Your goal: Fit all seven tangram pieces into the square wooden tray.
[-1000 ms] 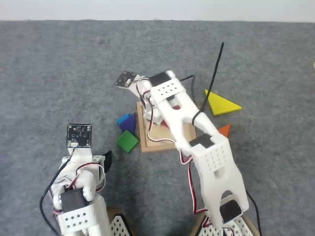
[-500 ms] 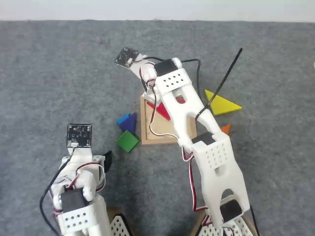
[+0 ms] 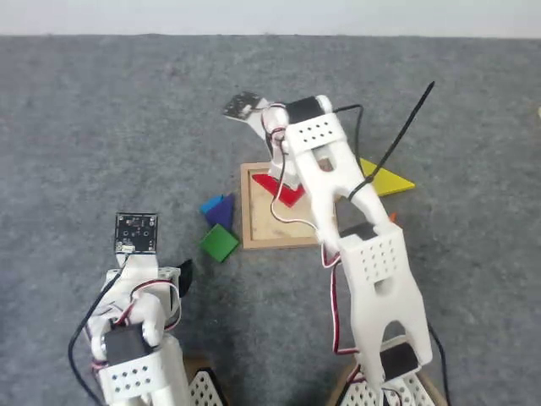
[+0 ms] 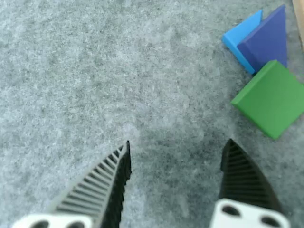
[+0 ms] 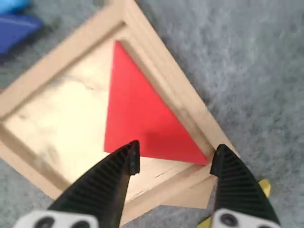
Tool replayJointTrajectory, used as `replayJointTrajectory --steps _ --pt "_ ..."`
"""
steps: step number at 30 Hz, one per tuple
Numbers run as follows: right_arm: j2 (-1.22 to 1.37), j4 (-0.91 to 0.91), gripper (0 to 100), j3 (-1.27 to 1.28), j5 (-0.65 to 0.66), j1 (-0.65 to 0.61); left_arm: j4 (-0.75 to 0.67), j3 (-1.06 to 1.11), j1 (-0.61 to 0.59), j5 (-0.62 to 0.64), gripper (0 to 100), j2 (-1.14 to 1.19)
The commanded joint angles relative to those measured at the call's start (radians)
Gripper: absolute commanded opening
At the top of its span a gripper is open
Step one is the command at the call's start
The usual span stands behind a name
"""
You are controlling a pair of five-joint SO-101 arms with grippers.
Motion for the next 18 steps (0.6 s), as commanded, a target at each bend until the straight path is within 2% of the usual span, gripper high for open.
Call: replayJointTrajectory --steps 1,9,18 --pt "0.010 0.015 24.6 -0.020 0.009 0.004 0.003 -0.012 0.000 0.005 30 -0.021" --pt "0.093 -0.077 24.6 -0.031 0.009 -0.004 0.003 -0.012 0.000 0.005 30 -0.021" --pt "0.093 -0.074 24.6 -0.180 -0.034 0.028 0.003 -0.012 0.000 0.005 30 -0.021"
